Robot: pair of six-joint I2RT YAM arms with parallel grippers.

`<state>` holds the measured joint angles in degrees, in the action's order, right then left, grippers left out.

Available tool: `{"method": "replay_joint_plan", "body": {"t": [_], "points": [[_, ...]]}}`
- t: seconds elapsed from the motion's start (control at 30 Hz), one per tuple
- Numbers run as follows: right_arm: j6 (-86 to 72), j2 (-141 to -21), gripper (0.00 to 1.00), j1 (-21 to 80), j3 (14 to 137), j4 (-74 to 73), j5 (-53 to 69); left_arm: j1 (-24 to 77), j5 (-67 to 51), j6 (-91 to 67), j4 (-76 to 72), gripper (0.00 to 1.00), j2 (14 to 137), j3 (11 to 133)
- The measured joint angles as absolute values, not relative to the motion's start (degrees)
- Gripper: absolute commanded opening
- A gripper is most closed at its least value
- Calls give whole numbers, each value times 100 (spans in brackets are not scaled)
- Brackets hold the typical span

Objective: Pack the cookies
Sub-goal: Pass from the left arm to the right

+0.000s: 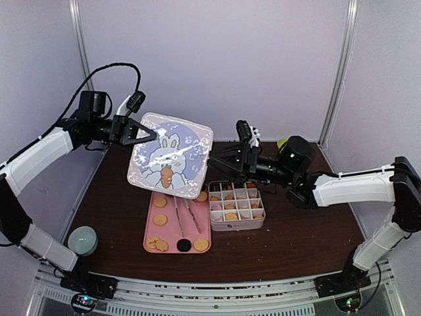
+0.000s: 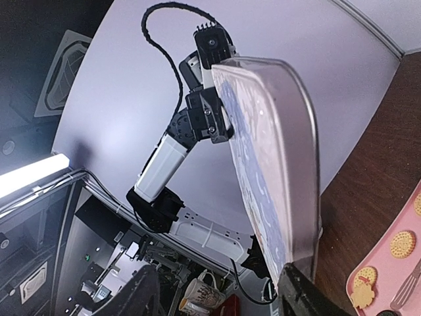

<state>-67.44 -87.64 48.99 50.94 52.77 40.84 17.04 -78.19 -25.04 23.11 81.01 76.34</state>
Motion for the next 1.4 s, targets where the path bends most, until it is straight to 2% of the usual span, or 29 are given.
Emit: {"method": "replay_joint_plan", "body": {"t": [0.3,0.63,0.87,1.0,1.17,1.2,1.23,1.33,1.4], "points": [[-6523,-9076,57,5105,5319,5061,4073,1686,-7793,-2714,2099,0,8106,7555],[-4906,-8405,57,5116,5859,2307,3439,1682,-7666,-2740,2080,0,8106,7553],[-4626,-8468,56,5155,5911,1734,3081,1693,-7850,-2781,2080,0,8106,7553],[-4971,-8746,46,5238,5924,2370,3212,1693,-7872,-2783,2078,0,8106,7553],[-6075,-9201,22,5253,5778,4278,3393,1693,-7913,-2775,2082,0,8106,7544],[-6331,-9312,17,5260,5741,4648,3420,1693,-7944,-2770,2088,3,8106,7542],[-6482,-9402,13,5264,5723,4890,3433,1693,-7964,-2755,2097,10,8106,7542],[-6851,-9616,3,5260,5671,5544,3524,1680,-7940,-2700,2233,40,8112,7542],[-6995,-9612,0,5260,5660,5743,3551,1669,-7848,-2469,2477,55,8169,7553]]}}
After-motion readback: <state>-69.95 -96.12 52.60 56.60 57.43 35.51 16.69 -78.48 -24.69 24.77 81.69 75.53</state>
